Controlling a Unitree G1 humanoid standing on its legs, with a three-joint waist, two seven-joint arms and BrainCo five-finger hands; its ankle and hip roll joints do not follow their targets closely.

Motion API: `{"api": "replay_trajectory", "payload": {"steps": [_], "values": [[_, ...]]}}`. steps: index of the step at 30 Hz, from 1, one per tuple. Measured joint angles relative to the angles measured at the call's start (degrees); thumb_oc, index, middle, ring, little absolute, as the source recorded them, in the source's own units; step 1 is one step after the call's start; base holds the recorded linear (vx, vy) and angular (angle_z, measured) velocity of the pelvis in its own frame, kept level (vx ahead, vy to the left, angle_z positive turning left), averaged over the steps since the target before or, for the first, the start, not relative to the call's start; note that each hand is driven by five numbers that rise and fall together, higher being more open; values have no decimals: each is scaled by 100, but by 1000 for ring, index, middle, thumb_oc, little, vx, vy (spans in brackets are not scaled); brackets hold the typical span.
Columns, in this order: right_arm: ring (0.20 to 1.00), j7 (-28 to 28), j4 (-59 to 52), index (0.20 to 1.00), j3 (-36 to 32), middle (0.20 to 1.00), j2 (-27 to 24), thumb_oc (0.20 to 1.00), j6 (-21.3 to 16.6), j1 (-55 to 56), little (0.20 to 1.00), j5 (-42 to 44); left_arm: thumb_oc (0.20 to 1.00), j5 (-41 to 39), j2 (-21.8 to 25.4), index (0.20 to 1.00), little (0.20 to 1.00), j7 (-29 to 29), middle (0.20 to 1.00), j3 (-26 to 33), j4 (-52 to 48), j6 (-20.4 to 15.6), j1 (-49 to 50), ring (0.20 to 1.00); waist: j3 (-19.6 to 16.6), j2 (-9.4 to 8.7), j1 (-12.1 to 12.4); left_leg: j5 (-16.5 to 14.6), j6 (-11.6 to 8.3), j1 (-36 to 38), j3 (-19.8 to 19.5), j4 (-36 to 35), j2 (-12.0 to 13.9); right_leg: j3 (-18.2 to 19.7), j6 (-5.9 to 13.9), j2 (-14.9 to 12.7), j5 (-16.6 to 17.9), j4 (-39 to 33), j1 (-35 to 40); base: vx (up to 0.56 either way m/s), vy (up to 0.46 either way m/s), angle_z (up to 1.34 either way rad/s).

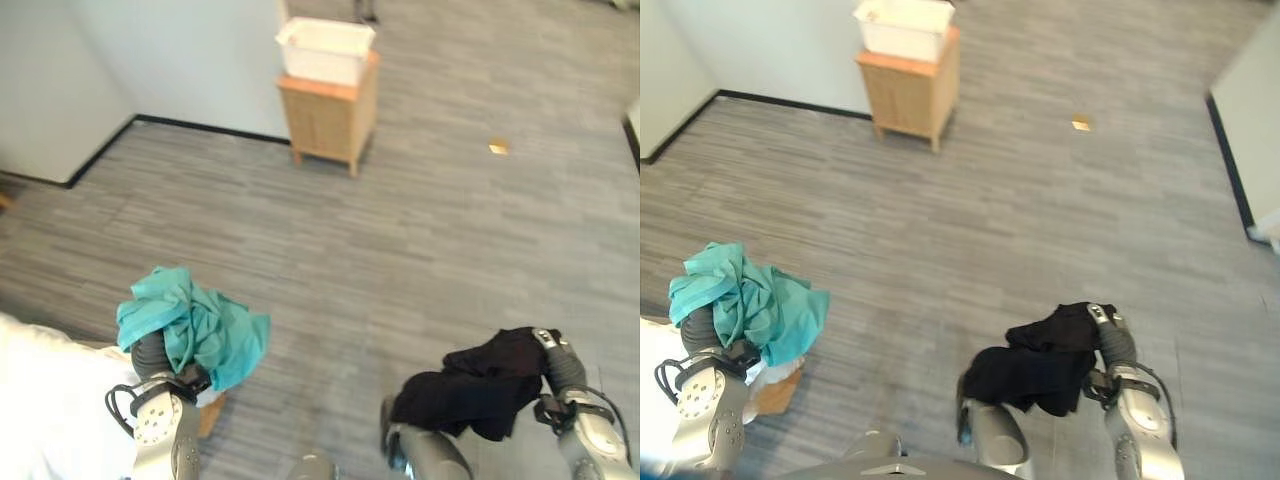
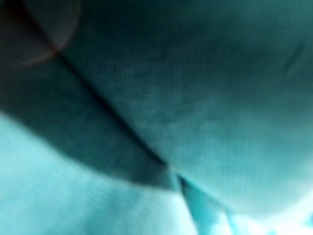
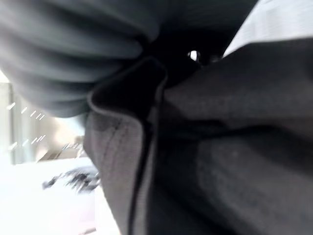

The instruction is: Pick up bed clothes into laundry basket.

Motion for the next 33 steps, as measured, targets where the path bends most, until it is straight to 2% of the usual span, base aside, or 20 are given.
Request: {"api": "replay_trajectory", "payload": {"steps": [1,3,4,7,10,12,14,15,16,17,18,20,23,24,25,26,28,29,30,33], "values": [[200,-8,9,200,40,200,-33,200,-112,-9,200,25,200,-10,102,200,200,12,200,36,-6,11,73,200,-37,-197,41,125,280,-377,415,9,80,13,-322,12,-273,-149,202,425,-343,19],[200,-104,24,200,-125,200,9,200,-116,-13,200,22,200,-25,175,200,200,-15,200,2,-110,13,-15,200,58,-340,107,165,486,-811,1229,-162,553,26,-307,61,-305,-402,542,421,-160,27],[200,-212,12,200,-331,200,205,200,-121,23,200,21,200,-34,194,200,200,-24,200,-1,-53,26,-108,200,127,-513,134,156,486,-909,2068,-1392,876,-143,-259,84,-219,-739,966,301,-25,29],[200,-348,38,200,-335,200,310,200,-137,-74,200,23,200,-37,210,200,200,-26,200,-39,-22,24,-38,200,185,-509,243,312,415,-1013,2072,-3160,663,-143,-74,139,-339,-953,1501,365,-4,-3],[200,-380,-40,200,-297,200,195,200,-133,-104,200,12,200,-38,115,200,200,-23,200,-45,4,23,47,200,231,-239,253,390,473,-1066,2120,-4523,269,-72,185,208,-504,-1348,2013,423,90,-18],[200,-384,71,200,-267,200,193,200,-107,-228,200,-47,200,-38,-3,200,200,-29,200,12,21,23,93,200,223,-174,293,442,548,-885,2089,-5407,-80,220,304,199,-580,-1463,2215,400,92,-42],[200,-395,88,200,-123,200,132,200,-92,-167,200,-113,200,-37,-104,200,200,-34,200,1,86,23,119,200,127,-8,387,682,836,-368,2302,-6127,-507,564,465,256,-679,-1499,2660,607,165,-54],[200,-388,95,200,-39,200,100,200,-83,-156,200,-120,200,-37,-129,200,200,-46,200,41,126,22,101,200,93,-36,419,664,839,-133,2300,-6392,-546,757,505,294,-706,-1513,2820,426,111,-93],[200,-365,101,200,106,200,15,200,-58,-161,200,-171,200,-39,-176,200,200,-40,200,112,106,22,141,200,13,126,623,564,859,230,2185,-6644,-420,1095,619,431,-784,-1471,2997,269,76,-111],[200,-315,61,200,162,200,16,200,-52,-153,200,-234,200,-39,-156,200,200,-34,200,157,104,24,129,200,34,55,682,1307,1492,323,2105,-6591,-396,1129,891,416,-1053,-1240,3049,388,146,-112],[200,-266,27,200,158,200,19,200,-52,-145,200,-289,200,-38,-145,200,200,-42,200,178,84,21,65,200,-1,-153,701,1556,1536,312,2154,-6301,-471,1149,861,221,-1248,-1162,3118,374,177,-59],[200,-264,15,200,122,200,50,200,-54,-171,200,-313,200,-37,-166,200,200,-40,200,192,84,23,-36,200,-43,-520,616,1246,1549,228,2389,-5772,-730,1016,853,-66,-1228,-1158,3283,406,214,-13],[200,-267,23,200,260,200,55,200,-41,-252,200,-321,200,-34,-163,200,200,-26,200,168,102,22,-394,200,-43,-678,579,648,1645,165,2455,-5144,-749,770,902,-225,-1179,-516,3128,310,209,-9],[200,-209,-18,200,369,200,95,200,-37,-268,200,-323,200,-33,-140,200,200,-7,200,129,96,22,-509,200,-45,-673,598,592,1739,414,2366,-5308,-738,694,896,-320,-1296,418,2747,266,300,-28],[200,-213,-187,200,492,200,36,200,-27,-495,200,-322,200,-29,111,200,200,106,200,-73,132,20,-693,200,34,-536,555,483,1766,737,2302,-5633,-697,627,1256,-355,-535,2416,1669,334,360,-1],[200,-211,-300,200,515,200,66,200,-47,-510,200,-313,200,-22,287,200,200,100,200,-173,162,30,-809,200,54,-491,474,639,1609,951,2192,-5832,-709,552,1302,-483,-697,3137,1116,264,248,13],[200,-248,-311,200,651,200,127,200,-60,-683,200,-305,200,-22,367,200,200,239,200,-124,166,16,-957,200,115,-446,464,444,1705,1220,2078,-5892,-710,429,1191,-845,-1013,3621,313,203,147,26],[200,-246,-330,200,726,200,106,200,-60,-730,200,-299,200,-23,364,200,200,262,200,-151,159,20,-1000,200,209,-325,440,437,1641,1390,2014,-5961,-685,-24,986,-1235,-1145,3702,-1,230,57,35],[200,-242,-329,200,764,200,85,200,-54,-711,200,-295,200,-21,351,200,200,254,200,-225,127,19,-990,200,251,-217,433,448,1607,1502,1981,-5999,-656,-283,1001,-1467,-1124,3388,-158,328,84,47],[200,-176,-332,200,787,200,59,200,-4,-621,200,-271,200,-40,219,200,200,257,200,-41,37,-23,-767,200,311,-119,474,140,1598,1802,1852,-6082,-561,-335,1042,-1610,-993,2068,-537,326,62,16]]}}
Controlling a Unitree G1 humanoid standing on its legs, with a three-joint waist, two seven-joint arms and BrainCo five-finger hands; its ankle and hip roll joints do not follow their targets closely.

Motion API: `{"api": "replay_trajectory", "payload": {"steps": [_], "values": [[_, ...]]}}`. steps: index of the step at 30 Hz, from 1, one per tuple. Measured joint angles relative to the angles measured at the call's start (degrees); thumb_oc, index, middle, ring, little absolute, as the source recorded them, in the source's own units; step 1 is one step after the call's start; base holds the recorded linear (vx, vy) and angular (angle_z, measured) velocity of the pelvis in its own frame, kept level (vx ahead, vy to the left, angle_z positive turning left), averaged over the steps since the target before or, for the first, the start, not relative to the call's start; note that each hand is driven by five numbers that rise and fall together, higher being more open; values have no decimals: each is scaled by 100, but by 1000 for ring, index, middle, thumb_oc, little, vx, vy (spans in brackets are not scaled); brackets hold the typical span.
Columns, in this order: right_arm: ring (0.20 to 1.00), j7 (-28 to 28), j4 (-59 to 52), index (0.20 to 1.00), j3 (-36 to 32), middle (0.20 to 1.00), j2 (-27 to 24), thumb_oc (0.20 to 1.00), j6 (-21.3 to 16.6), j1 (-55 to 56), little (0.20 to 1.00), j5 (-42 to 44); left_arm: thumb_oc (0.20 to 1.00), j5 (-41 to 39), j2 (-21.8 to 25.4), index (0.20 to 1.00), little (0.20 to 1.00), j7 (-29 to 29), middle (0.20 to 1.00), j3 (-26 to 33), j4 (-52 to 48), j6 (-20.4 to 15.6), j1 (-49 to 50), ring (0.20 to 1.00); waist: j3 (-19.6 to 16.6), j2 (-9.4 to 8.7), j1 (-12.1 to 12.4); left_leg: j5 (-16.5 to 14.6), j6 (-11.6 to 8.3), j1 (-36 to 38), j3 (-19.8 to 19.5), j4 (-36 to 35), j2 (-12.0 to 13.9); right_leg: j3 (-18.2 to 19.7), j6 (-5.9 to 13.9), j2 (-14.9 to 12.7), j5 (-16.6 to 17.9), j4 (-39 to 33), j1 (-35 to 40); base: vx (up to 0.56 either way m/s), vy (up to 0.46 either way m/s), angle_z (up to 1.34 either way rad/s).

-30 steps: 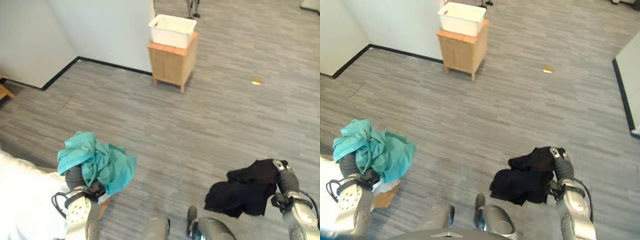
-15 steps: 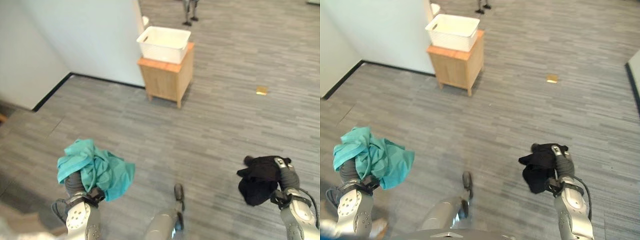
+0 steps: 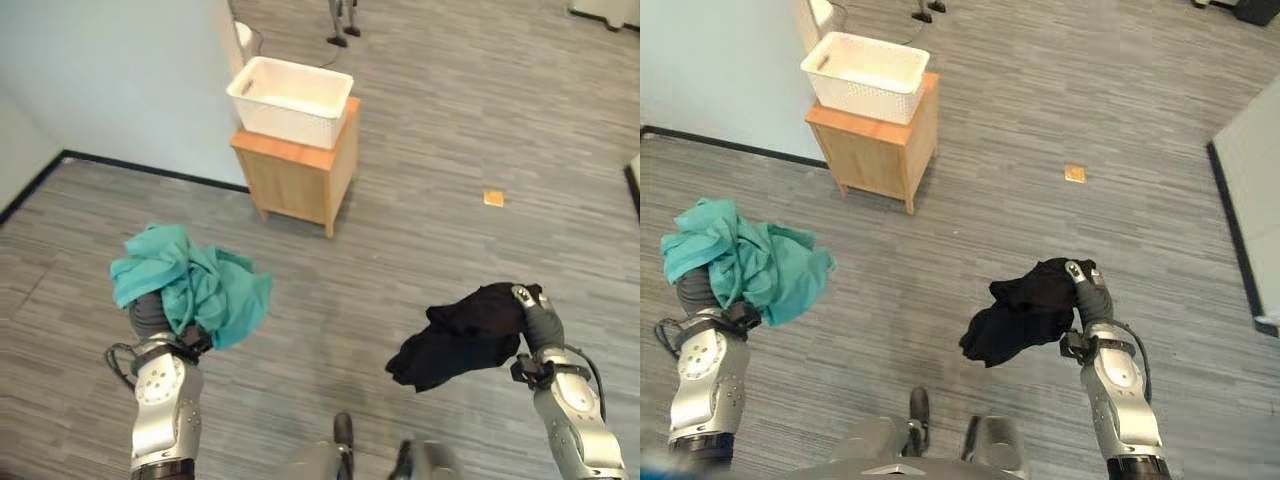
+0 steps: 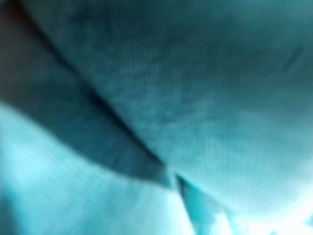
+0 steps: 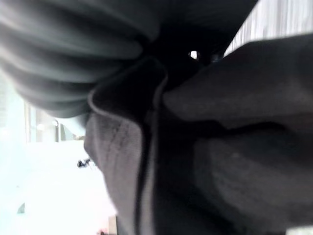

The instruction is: Pick up bed clothes into laundry basket.

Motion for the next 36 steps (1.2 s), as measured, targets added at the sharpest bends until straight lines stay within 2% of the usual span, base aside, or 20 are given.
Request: {"api": "replay_trajectory", "payload": {"steps": [2,4,6,9,11,12,14,15,16,18,21,22,25,26,28,29,30,32,34,36], "values": [[200,-38,22,200,-204,200,-1,200,31,90,200,7,200,-9,-106,200,200,-14,200,41,125,51,234,200,87,130,-80,68,-168,240,-244,-158,74,258,71,267,204,-988,-186,378,-23,47],[200,-117,56,200,-280,200,14,200,67,200,200,10,200,-15,-139,200,200,-46,200,13,519,81,209,200,102,66,-263,-86,-399,379,-704,-179,119,973,119,848,519,-2041,-364,471,-32,104],[200,-119,87,200,-347,200,36,200,69,250,200,12,200,-75,-134,200,200,-77,200,-95,664,174,182,200,96,-41,-377,-155,-438,540,-1021,-197,108,1489,68,1191,913,-2699,-416,475,-45,110],[200,-87,109,200,-531,200,103,200,45,287,200,12,200,-148,-142,200,200,-243,200,-292,668,212,341,200,27,-119,-517,-509,-450,898,-1471,-270,84,1708,88,1232,1275,-3169,-597,436,-88,80],[200,-6,123,200,-572,200,106,200,49,374,200,12,200,-146,-141,200,200,-346,200,-420,678,219,474,200,-41,-68,-592,-808,-666,1479,-1856,-570,318,1304,128,1078,1390,-3317,-415,518,-203,88],[200,31,176,200,-596,200,97,200,57,417,200,16,200,-145,-188,200,200,-373,200,-467,674,230,469,200,-70,72,-596,-885,-887,1587,-1803,-502,474,1053,129,1187,1731,-3152,-362,437,-212,74],[200,101,234,200,-554,200,137,200,78,337,200,181,200,-144,-239,200,200,-477,200,-460,629,226,411,200,-54,156,-631,-751,-1221,1640,-1666,-186,718,1010,-27,1333,1872,-2604,-364,387,-207,60],[200,161,229,200,-550,200,144,200,79,371,200,268,200,-145,-301,200,200,-480,200,-505,626,226,348,200,-71,133,-703,-731,-1256,1619,-1646,147,728,907,-430,1333,1993,-2440,-265,404,-255,58],[200,207,252,200,-492,200,95,200,80,318,200,304,200,-151,-376,200,200,-482,200,-521,586,218,365,200,-99,186,-670,-673,-1308,1646,-1548,410,818,800,-702,1435,1747,-2332,-147,350,-285,33],[200,272,277,200,-402,200,100,200,73,5,200,524,200,-176,-420,200,200,-482,200,-506,501,214,367,200,-134,234,-654,-534,-1517,1302,-1414,1593,1025,711,-832,1711,1488,-2403,227,324,-336,-6],[200,281,265,200,-451,200,-35,200,-63,-225,200,738,200,-211,-414,200,200,-525,200,-536,405,210,190,200,-125,179,-663,109,-1987,-107,-1265,4415,1199,619,-1198,1875,1253,-2602,670,276,-327,16],[200,237,262,200,-456,200,-88,200,-65,-244,200,737,200,-214,-310,200,200,-526,200,-554,297,206,108,200,-98,-27,-560,78,-1888,-859,-678,5169,1251,637,-1396,1873,1261,-2812,993,354,-229,10],[200,124,269,200,-592,200,58,200,-87,-210,200,732,200,-214,-196,200,200,-530,200,-595,295,197,69,200,-16,-350,-438,21,-1686,-1610,254,3874,1525,654,-1320,1840,1041,-3130,1554,272,-64,19],[200,93,240,200,-645,200,159,200,-106,-212,200,733,200,-214,-193,200,200,-530,200,-610,299,201,117,200,9,-403,-465,109,-1604,-1724,419,2932,1512,526,-1329,1846,1140,-3280,1723,198,22,-10],[200,78,235,200,-546,200,167,200,-125,-210,200,732,200,-216,-178,200,200,-496,200,-611,303,206,265,200,3,-385,-397,245,-1440,-1869,349,2112,1450,365,-1179,1856,1033,-3356,1935,286,66,-24],[200,56,209,200,-517,200,201,200,-142,-68,200,730,200,-216,-189,200,200,-503,200,-680,310,211,362,200,-2,-310,-401,331,-1341,-1804,134,1107,1140,310,-233,1785,538,-3249,2096,307,107,-6],[200,45,227,200,-539,200,203,200,-144,38,200,726,200,-216,-237,200,200,-506,200,-752,331,214,368,200,50,-131,-444,370,-1303,-1750,-104,619,1073,164,570,1727,115,-2758,2018,342,115,-6],[200,44,222,200,-465,200,71,200,-107,318,200,704,200,-216,-295,200,200,-524,200,-739,322,203,451,200,-92,-71,-371,520,-1445,-1693,-329,228,915,495,-258,1850,208,-2626,2028,339,112,-21],[200,55,237,200,-443,200,70,200,-97,318,200,608,200,-212,-283,200,200,-519,200,-689,380,203,508,200,-141,-24,-312,619,-1318,-1692,-580,-167,685,809,-341,1933,249,-2904,2204,340,134,-60],[200,57,297,200,-439,200,117,200,-92,216,200,600,200,-211,-281,200,200,-496,200,-577,470,201,538,200,-113,-70,-159,867,-988,-1658,-556,-511,285,1187,-316,1932,270,-2904,2344,350,199,-82]]}}
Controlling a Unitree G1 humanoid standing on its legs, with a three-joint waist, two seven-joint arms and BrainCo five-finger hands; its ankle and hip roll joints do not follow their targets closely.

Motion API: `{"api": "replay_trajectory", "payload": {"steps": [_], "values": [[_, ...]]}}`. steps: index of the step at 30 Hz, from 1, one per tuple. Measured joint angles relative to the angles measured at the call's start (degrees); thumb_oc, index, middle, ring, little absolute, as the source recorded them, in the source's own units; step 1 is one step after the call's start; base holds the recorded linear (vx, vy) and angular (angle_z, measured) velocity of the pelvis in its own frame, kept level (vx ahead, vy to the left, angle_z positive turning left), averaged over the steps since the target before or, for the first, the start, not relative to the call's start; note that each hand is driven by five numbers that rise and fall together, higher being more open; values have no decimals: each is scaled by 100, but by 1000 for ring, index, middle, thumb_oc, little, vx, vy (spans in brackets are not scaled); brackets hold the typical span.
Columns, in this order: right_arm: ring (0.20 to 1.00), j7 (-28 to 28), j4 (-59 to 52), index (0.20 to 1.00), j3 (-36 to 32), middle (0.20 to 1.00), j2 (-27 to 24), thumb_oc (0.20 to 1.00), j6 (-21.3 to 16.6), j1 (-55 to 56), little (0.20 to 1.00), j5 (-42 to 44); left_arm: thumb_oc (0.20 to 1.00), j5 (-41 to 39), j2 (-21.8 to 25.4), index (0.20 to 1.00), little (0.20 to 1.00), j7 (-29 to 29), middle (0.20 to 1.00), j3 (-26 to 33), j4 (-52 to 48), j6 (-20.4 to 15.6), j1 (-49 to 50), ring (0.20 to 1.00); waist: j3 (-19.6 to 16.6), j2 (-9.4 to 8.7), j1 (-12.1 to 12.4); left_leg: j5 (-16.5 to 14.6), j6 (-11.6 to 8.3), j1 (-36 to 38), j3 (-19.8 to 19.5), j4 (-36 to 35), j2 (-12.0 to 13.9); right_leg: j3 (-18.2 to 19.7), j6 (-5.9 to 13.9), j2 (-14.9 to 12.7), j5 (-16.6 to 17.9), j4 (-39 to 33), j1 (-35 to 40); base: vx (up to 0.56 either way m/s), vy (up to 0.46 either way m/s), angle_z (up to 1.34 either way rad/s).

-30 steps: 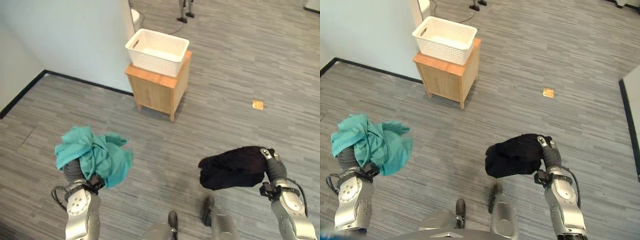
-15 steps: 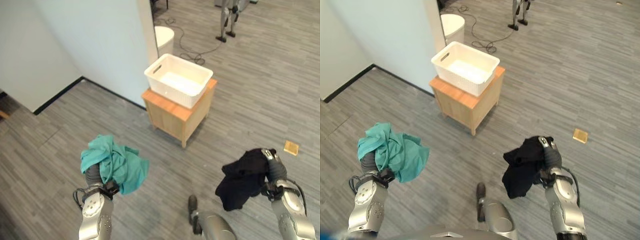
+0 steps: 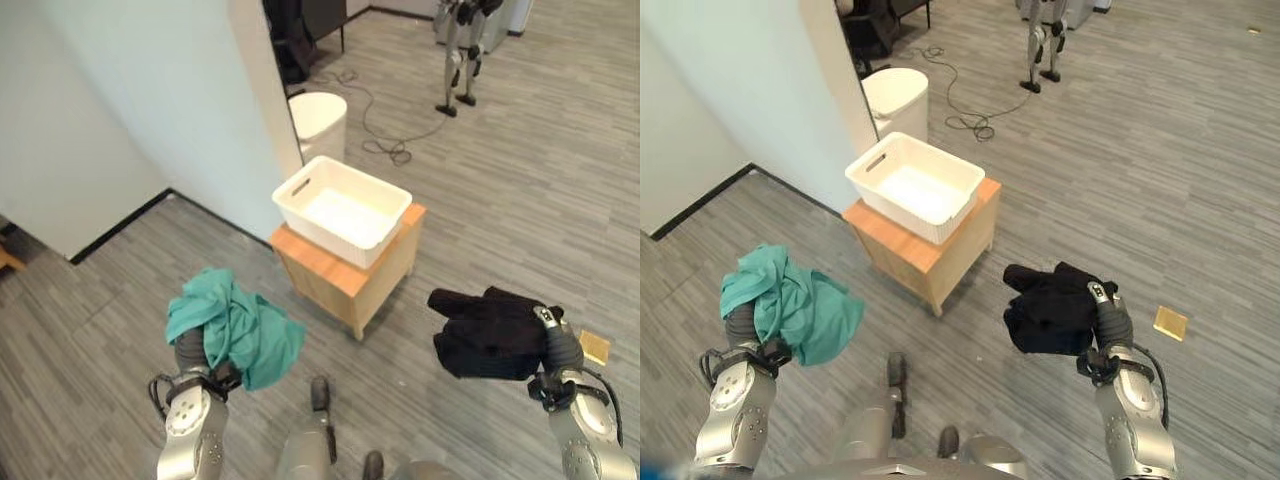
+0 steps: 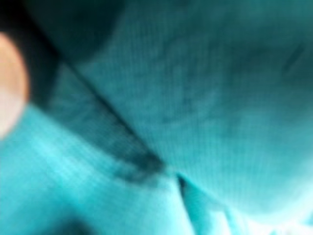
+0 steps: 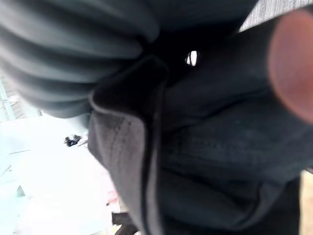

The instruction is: Pick up bed clothes into laundry basket.

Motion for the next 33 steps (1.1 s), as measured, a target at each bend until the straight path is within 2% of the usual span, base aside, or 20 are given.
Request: {"api": "replay_trajectory", "payload": {"steps": [2,3,4,5,8,9,10,12,13,14,15,16,18,20,21,22,24,25,28,33], "values": [[200,4,3,200,-25,200,-64,200,-4,67,200,-3,200,0,-45,200,200,20,200,-38,54,2,114,200,-31,359,-113,297,494,212,-63,49,77,53,51,440,-17,818,-66,360,275,-88],[200,48,-25,200,64,200,-170,200,11,67,200,-69,200,-2,-104,200,200,53,200,153,-35,-60,296,200,-78,544,103,695,752,512,-205,82,380,324,-274,284,-910,1718,-264,288,242,-145],[200,96,-89,200,82,200,-141,200,2,21,200,-119,200,-6,-97,200,200,88,200,265,-2,-49,291,200,-110,384,78,944,545,355,-83,401,284,731,-125,52,-1306,1617,-231,276,273,-128],[200,109,-148,200,70,200,-98,200,-27,124,200,-131,200,-4,-100,200,200,98,200,362,44,-32,195,200,-205,159,-57,599,384,151,1,785,126,718,-663,-101,-1244,1185,-12,167,187,-28],[200,90,-119,200,73,200,-137,200,45,148,200,-206,200,-2,-75,200,200,95,200,275,-10,-56,-83,200,-190,113,-106,515,299,92,11,1139,117,567,-100,-273,-880,632,277,239,260,-24],[200,97,-149,200,250,200,-102,200,50,116,200,-213,200,0,-73,200,200,165,200,242,6,-55,-220,200,-196,63,-64,372,418,187,16,1229,95,510,127,-341,-796,779,338,253,429,-32],[200,116,-172,200,271,200,-75,200,53,116,200,-214,200,0,-41,200,200,201,200,191,7,-55,-339,200,-194,59,-75,245,454,287,110,1261,69,465,177,-367,-716,983,266,240,428,-22],[200,105,-187,200,319,200,126,200,45,-38,200,-237,200,1,191,200,200,273,200,131,43,-82,-461,200,-195,41,-76,-64,575,523,386,1156,94,247,193,-403,-598,2724,-546,90,301,-16],[200,106,-241,200,355,200,170,200,27,-84,200,-250,200,5,340,200,200,303,200,122,51,-99,-536,200,-179,23,-117,-131,509,648,345,1031,110,91,219,-498,-340,3637,-1006,91,351,-15],[200,118,-262,200,375,200,159,200,30,-104,200,-257,200,6,406,200,200,330,200,123,66,-98,-579,200,-164,42,-155,-181,620,702,311,1013,100,32,177,-608,-478,4114,-1288,128,307,-4],[200,95,-455,200,391,200,142,200,4,-121,200,-257,200,15,540,200,200,448,200,116,-24,-103,-600,200,-98,132,-250,-245,715,802,313,898,35,-51,171,-1040,-524,4376,-1833,293,295,0],[200,95,-483,200,391,200,142,200,-1,-132,200,-257,200,17,551,200,200,455,200,116,-40,-103,-614,200,-87,151,-263,-247,716,816,307,876,31,-51,175,-1077,-526,4341,-1918,275,200,2],[200,111,-492,200,422,200,122,200,41,-51,200,-257,200,68,593,200,200,463,200,136,-166,-111,-694,200,93,375,-388,-185,675,1174,170,502,94,-13,239,-1232,-439,2631,-2206,285,105,22],[200,127,-410,200,421,200,68,200,51,65,200,-249,200,78,626,200,200,429,200,191,-196,-132,-737,200,128,297,-488,-232,629,1426,49,295,35,77,313,-1180,14,1294,-2321,272,66,53],[200,120,-330,200,372,200,102,200,55,180,200,-248,200,117,723,200,200,428,200,165,-174,-126,-767,200,198,176,-607,-307,557,1585,-192,277,-19,432,468,-981,455,291,-2246,285,31,78],[200,131,-331,200,376,200,97,200,64,274,200,-249,200,148,819,200,200,424,200,130,-168,-118,-772,200,216,92,-642,-345,525,1644,-321,315,-72,627,494,-925,616,198,-2201,134,3,102],[200,141,-293,200,376,200,101,200,128,360,200,-249,200,294,967,200,200,382,200,148,-183,-119,-760,200,155,-231,-633,-430,351,1894,-361,281,-219,485,321,-1049,955,357,-1980,107,-34,59],[200,164,-238,200,368,200,106,200,130,347,200,-248,200,294,981,200,200,379,200,154,-185,-125,-760,200,78,-354,-596,-510,182,1944,-386,359,-288,534,245,-1074,1346,237,-1873,117,-47,17],[200,238,-42,200,367,200,-45,200,131,-294,200,-249,200,301,1379,200,200,287,200,229,-517,-125,-926,200,15,-205,-372,-761,-187,2023,-364,448,124,414,-172,-670,1847,-523,-1439,139,-50,-8],[200,428,41,200,501,200,-373,200,123,-723,200,-208,200,329,3152,200,200,136,200,108,421,-159,-2300,200,-86,-52,-443,-803,-363,2400,-277,52,407,445,-262,-378,1867,-829,-1098,106,-11,-12]]}}
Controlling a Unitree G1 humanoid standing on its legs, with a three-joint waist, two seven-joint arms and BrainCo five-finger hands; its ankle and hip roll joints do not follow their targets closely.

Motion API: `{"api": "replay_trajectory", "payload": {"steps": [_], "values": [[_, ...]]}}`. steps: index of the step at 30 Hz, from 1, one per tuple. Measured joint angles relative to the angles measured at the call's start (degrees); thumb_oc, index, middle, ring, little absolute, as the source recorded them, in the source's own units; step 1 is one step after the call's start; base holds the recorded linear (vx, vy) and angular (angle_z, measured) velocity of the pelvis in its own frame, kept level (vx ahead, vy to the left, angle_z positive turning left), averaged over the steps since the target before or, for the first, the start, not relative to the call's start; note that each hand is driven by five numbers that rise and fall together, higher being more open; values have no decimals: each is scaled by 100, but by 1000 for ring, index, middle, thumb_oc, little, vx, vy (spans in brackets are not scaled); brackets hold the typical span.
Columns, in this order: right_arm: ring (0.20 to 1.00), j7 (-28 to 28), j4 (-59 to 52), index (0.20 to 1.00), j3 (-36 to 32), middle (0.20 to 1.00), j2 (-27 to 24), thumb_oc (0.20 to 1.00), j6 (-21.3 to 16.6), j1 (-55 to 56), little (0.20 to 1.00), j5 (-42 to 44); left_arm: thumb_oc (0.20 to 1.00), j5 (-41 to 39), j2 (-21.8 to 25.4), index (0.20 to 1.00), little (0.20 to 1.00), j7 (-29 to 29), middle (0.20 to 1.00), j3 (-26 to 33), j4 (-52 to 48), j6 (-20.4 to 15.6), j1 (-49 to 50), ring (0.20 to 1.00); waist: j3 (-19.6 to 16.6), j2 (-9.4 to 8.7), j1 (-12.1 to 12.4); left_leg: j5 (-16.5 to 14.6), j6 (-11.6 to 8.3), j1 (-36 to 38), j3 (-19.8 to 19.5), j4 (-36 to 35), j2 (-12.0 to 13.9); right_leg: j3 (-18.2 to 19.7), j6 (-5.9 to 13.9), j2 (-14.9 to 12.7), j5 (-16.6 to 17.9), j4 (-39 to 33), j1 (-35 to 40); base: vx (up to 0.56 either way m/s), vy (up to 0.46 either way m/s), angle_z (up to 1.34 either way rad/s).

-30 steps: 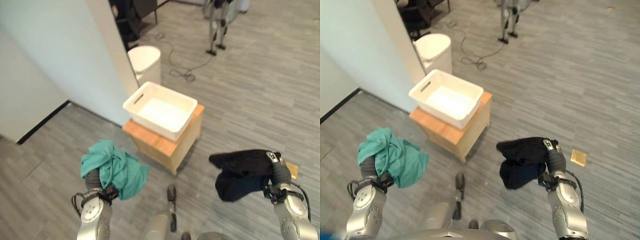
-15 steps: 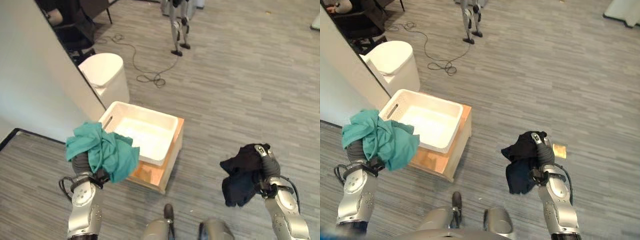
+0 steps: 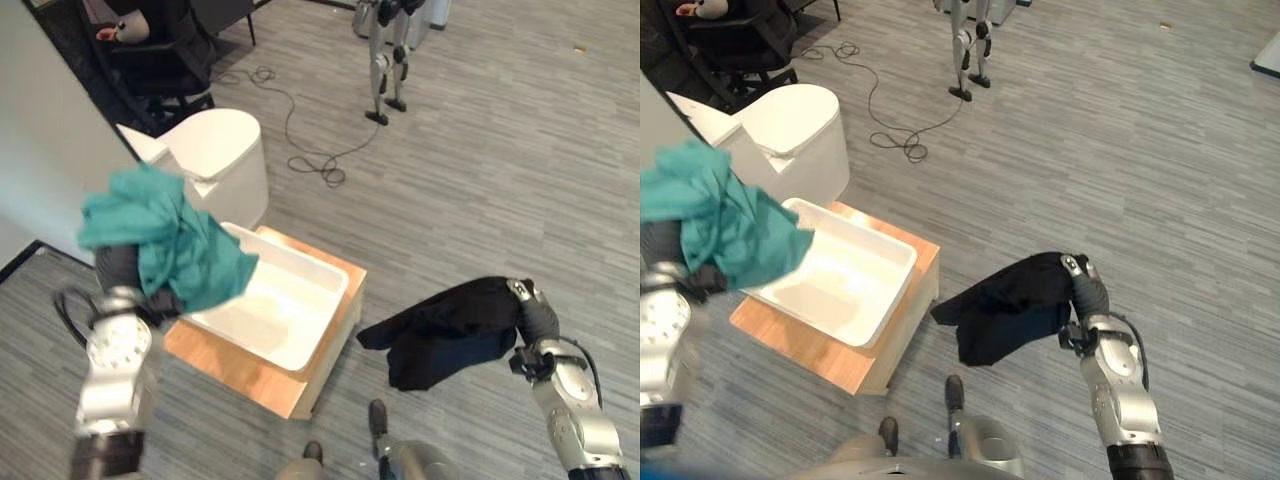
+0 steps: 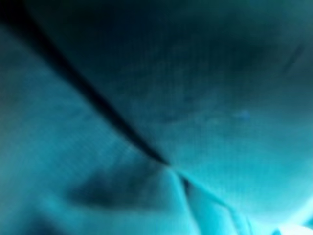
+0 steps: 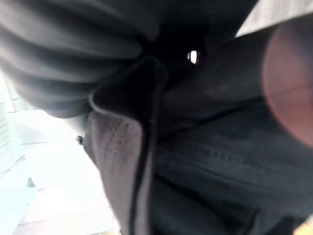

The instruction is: Pick up bed clothes into laundry basket.

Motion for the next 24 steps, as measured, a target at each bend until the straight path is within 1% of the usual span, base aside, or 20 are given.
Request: {"api": "replay_trajectory", "payload": {"steps": [1,2,4,5,6,8,10,12,14,17,18,19,21,22,24], "values": [[200,39,2,200,11,200,-48,200,26,78,200,-1,200,-12,248,200,200,-45,200,-108,285,-2,-235,200,-47,33,-38,25,-28,34,0,-72,23,-7,1,14,-1,0,0,59,11,0],[200,71,1,200,10,200,-84,200,49,211,200,-1,200,-25,377,200,200,-73,200,-121,512,-6,-440,200,-96,92,-91,35,-18,46,-12,-131,24,-20,26,11,-20,0,2,62,10,-1],[200,73,18,200,-3,200,-105,200,89,479,200,-1,200,-112,363,200,200,-104,200,-159,650,-13,-481,200,-167,203,-147,61,-7,127,41,-224,7,6,54,1,-41,-2,19,52,8,-6],[200,75,36,200,34,200,-103,200,114,597,200,-1,200,-113,364,200,200,-167,200,-211,801,-6,-462,200,-189,223,-245,85,9,147,44,-267,-20,8,60,-22,-46,-2,22,33,3,-8],[200,78,36,200,40,200,-104,200,121,633,200,-1,200,-113,365,200,200,-190,200,-214,910,3,-463,200,-191,222,-255,120,7,189,79,-322,-29,33,60,-27,-46,-2,22,23,4,-8],[200,76,36,200,38,200,-104,200,120,686,200,-1,200,-113,366,200,200,-214,200,-218,1072,37,-446,200,-212,186,-263,137,13,202,112,-363,-48,74,92,-36,-68,-4,2,12,10,-11],[200,79,44,200,78,200,-104,200,120,730,200,0,200,-105,584,200,200,-304,200,-404,1484,60,-452,200,-286,83,-259,146,24,167,139,-367,-62,111,97,-41,-72,-5,-54,6,10,-7],[200,80,67,200,108,200,-99,200,120,764,200,0,200,-33,862,200,200,-460,200,-649,1841,237,-454,200,-374,-33,-259,150,26,119,158,-366,-70,135,104,-44,-78,-8,-113,0,9,-4],[200,82,67,200,140,200,-92,200,120,774,200,1,200,16,1068,200,200,-567,200,-807,1998,285,-456,200,-422,-101,-253,181,19,73,165,-342,-79,143,108,-52,-65,-4,-186,-17,-1,-2],[200,144,64,200,148,200,-83,200,118,860,200,5,200,409,1390,200,200,-756,200,-1111,2196,373,-514,200,-474,-182,-248,193,37,-43,193,-341,-110,166,104,-72,-28,-3,-319,-33,2,-3],[200,174,65,200,147,200,-82,200,118,871,200,6,200,463,1416,200,200,-815,200,-1114,2229,380,-515,200,-480,-191,-248,198,43,-93,208,-341,-121,170,100,-80,-16,-3,-353,-3,16,-12],[200,198,65,200,148,200,-28,200,116,940,200,6,200,648,1511,200,200,-949,200,-1264,2490,399,-594,200,-486,-199,-254,200,47,-127,271,-341,-146,234,123,-88,9,-3,-428,-2,18,-19],[200,203,64,200,178,200,43,200,119,1028,200,7,200,862,1531,200,200,-1037,200,-1490,2843,509,-784,200,-485,-200,-253,200,49,-143,330,-341,-156,302,155,-90,37,-3,-458,-19,24,-19],[200,203,64,200,194,200,43,200,119,1073,200,7,200,897,1530,200,200,-1066,200,-1536,2861,532,-802,200,-483,-206,-278,199,49,-167,351,-341,-163,319,164,-93,34,-3,-469,-31,35,-16],[200,210,60,200,207,200,56,200,118,1107,200,6,200,800,1318,200,200,-1122,200,-1539,3157,492,-993,200,-482,-239,-356,211,66,-248,436,-340,-201,401,192,-117,88,-2,-602,-17,34,-16]]}}
